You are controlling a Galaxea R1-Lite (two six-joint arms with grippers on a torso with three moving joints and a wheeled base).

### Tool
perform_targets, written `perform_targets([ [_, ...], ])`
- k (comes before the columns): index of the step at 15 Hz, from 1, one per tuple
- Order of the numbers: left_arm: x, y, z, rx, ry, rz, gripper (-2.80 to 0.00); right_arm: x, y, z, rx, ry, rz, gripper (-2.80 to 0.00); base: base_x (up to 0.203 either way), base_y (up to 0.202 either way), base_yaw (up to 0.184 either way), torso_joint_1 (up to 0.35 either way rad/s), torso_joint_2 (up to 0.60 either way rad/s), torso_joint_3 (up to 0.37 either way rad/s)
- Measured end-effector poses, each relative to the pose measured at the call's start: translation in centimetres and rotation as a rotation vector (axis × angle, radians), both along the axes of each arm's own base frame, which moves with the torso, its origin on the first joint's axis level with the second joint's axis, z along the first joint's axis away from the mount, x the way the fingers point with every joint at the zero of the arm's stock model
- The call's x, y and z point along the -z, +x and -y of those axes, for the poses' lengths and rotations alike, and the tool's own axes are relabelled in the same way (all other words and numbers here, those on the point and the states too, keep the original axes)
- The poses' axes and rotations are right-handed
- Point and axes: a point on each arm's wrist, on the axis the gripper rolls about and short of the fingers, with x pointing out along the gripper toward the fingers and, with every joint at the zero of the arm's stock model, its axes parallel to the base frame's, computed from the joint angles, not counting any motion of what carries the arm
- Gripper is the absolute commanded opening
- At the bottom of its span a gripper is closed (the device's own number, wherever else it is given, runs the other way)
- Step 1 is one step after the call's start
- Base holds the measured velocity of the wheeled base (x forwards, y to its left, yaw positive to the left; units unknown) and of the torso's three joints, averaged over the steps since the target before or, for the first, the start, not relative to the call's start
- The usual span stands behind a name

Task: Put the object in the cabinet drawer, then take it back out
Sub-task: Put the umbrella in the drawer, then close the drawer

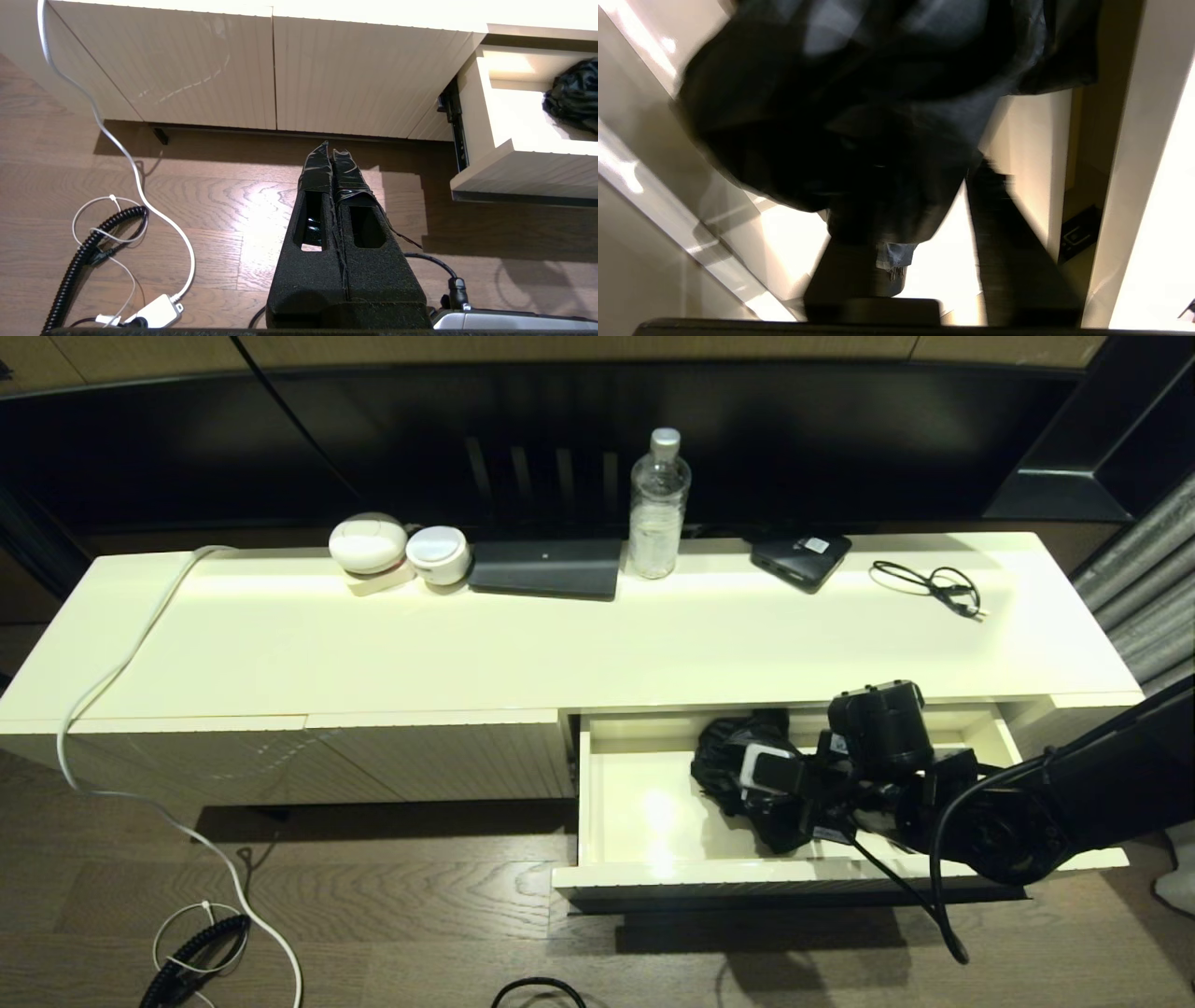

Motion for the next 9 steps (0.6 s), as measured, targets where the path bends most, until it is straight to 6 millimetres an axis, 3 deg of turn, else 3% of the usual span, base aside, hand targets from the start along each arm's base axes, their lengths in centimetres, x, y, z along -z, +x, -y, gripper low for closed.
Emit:
perform_targets([
  [4, 0.0, 0.0, 0.0, 0.0, 0.0, 0.0, -2.8, -1.7, -0.5, 0.3, 0.003, 0.019, 0.039, 0.0, 0.0, 0.0, 0.0, 0.0, 0.0, 0.0],
  [7, 0.0, 0.0, 0.0, 0.0, 0.0, 0.0, -2.8, -5.5, -2.5, 1.0, 0.0, 0.047, 0.116, 0.0, 0.0, 0.0, 0.0, 0.0, 0.0, 0.0],
  [9, 0.0, 0.0, 0.0, 0.0, 0.0, 0.0, -2.8, -7.8, -4.9, 1.9, -0.012, 0.041, 0.136, 0.0, 0.0, 0.0, 0.0, 0.0, 0.0, 0.0],
])
